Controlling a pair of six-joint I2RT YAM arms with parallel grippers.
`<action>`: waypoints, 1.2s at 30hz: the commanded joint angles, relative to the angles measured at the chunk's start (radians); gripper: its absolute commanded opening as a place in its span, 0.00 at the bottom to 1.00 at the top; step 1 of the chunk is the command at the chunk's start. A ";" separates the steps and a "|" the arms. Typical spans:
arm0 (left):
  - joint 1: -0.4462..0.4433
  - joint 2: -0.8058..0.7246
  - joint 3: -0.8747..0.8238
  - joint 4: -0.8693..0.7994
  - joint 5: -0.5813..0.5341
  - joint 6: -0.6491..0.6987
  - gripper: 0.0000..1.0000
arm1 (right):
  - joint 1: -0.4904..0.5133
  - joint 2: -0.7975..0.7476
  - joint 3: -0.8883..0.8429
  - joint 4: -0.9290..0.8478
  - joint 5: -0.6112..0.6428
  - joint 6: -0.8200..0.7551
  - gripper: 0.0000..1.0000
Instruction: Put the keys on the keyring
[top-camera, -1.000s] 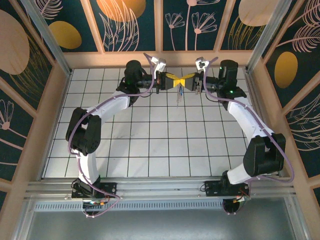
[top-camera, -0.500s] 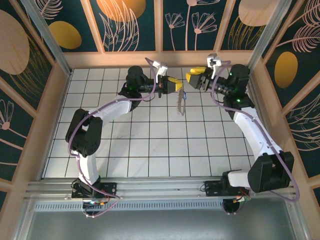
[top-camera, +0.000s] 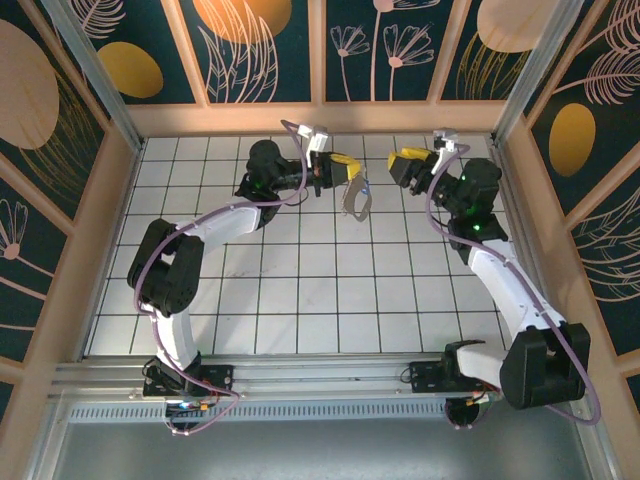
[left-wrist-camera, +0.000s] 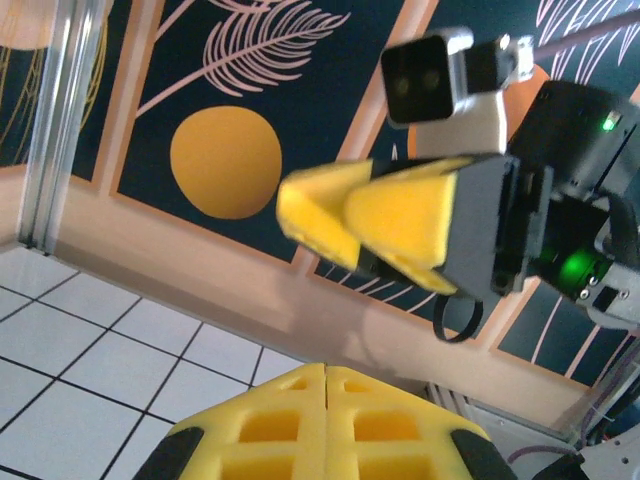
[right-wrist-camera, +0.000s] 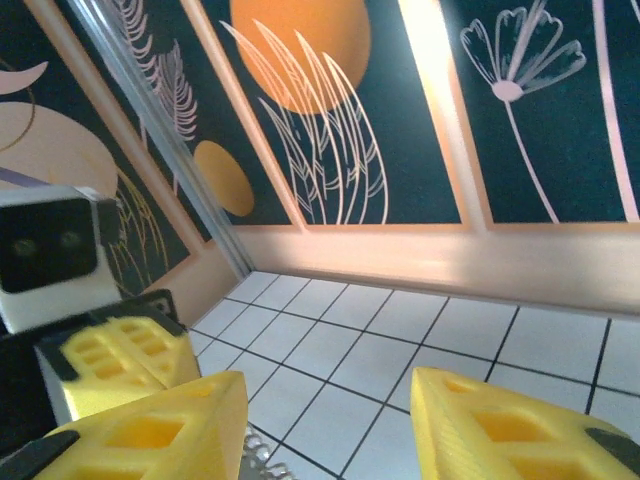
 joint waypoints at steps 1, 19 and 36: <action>0.001 -0.051 -0.007 0.110 -0.028 -0.032 0.00 | -0.008 -0.038 -0.056 0.103 0.060 0.043 0.47; 0.001 -0.019 0.001 0.231 -0.026 -0.128 0.00 | 0.088 -0.092 -0.340 0.227 0.168 0.056 0.47; 0.002 -0.009 0.002 0.264 -0.016 -0.162 0.00 | 0.206 -0.077 -0.318 0.234 0.248 -0.033 0.45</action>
